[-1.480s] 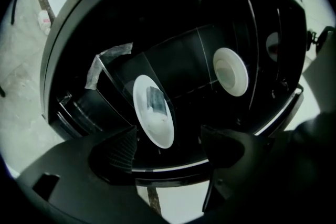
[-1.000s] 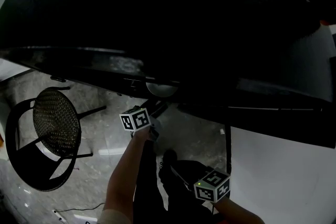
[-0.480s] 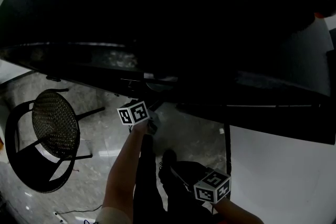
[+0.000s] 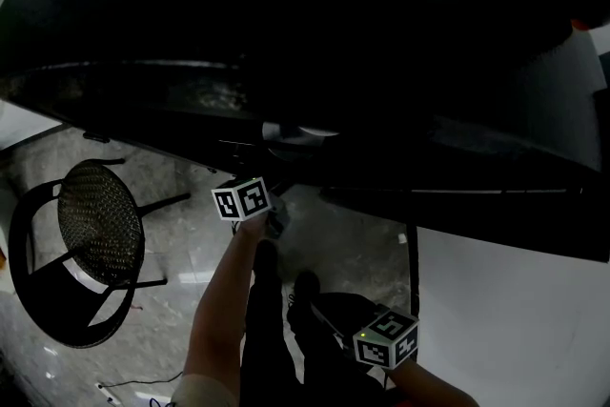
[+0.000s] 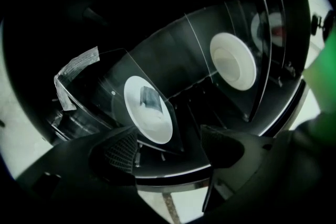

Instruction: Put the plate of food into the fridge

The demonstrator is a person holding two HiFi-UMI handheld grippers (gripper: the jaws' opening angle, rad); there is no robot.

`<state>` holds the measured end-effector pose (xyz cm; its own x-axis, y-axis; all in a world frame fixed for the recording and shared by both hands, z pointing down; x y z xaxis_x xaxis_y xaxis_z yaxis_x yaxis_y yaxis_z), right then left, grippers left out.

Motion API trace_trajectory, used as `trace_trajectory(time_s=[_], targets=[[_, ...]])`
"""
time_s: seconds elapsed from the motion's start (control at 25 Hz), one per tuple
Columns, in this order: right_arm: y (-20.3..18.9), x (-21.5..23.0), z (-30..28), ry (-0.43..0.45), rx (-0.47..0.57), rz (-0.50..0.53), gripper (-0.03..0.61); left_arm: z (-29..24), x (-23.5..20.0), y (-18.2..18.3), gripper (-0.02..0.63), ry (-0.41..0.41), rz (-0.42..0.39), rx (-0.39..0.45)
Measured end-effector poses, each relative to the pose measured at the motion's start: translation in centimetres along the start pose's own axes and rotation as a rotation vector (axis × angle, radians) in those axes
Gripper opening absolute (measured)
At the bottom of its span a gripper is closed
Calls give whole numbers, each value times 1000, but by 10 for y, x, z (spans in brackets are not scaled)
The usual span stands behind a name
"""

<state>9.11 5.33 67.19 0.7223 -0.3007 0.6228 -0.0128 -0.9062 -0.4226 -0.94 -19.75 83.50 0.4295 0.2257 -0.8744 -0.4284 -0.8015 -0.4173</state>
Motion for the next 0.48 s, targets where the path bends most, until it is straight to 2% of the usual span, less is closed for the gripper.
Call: trace_trajectory(time_s=[0.16, 0.32, 0.48], targets=[[0, 0, 0, 6, -3, 4, 23, -2, 2, -6, 354, 67, -82, -63], [-1, -1, 1, 7, -6, 11, 23, -1, 6, -6, 354, 144, -232, -102], [0, -1, 2, 6, -3, 15, 23, 2, 18, -6, 354, 155, -351, -143]])
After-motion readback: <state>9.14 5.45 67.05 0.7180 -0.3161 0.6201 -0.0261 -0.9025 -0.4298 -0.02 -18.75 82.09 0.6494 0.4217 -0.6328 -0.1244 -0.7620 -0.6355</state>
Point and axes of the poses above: the fingertips, and each gripper's own axes: z backward along the fingers, x to its right, y out of its top, the point moved 6 cm from there along z, backward along the fingers, and after that the axes turned 3 degrees about -y, right-handed, at the moved point
